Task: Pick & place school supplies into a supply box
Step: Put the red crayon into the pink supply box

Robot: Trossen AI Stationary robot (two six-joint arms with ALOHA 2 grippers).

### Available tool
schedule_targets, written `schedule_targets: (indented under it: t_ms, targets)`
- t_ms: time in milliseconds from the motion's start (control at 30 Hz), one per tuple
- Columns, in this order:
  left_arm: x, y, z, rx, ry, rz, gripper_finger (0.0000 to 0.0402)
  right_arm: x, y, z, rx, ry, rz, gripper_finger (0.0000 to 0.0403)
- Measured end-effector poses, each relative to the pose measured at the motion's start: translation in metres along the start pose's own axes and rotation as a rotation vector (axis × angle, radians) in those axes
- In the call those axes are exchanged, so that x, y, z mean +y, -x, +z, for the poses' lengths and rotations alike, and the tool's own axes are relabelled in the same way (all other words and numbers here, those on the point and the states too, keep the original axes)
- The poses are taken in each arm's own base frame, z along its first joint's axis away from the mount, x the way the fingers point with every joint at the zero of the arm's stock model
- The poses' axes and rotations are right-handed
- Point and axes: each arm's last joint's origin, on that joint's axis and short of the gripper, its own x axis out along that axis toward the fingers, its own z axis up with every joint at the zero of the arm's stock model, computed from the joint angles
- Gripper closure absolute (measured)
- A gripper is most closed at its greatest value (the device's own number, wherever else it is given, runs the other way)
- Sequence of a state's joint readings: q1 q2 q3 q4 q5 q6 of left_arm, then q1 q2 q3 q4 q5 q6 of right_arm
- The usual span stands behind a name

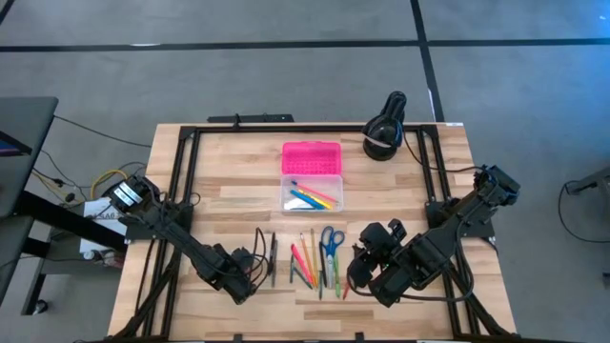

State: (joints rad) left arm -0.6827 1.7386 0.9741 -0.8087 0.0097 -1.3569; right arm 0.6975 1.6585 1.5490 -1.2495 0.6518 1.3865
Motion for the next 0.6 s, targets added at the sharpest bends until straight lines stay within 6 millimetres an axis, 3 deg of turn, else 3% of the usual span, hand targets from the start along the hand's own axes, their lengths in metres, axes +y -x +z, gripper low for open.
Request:
schedule_targets:
  t_ms: [600]
  targets:
    - [0.0003,0.0002,0.0012,-0.047,-0.056,0.011,0.0269,0.0001,0.0,0.0001,-0.002,-0.002,0.0,0.028]
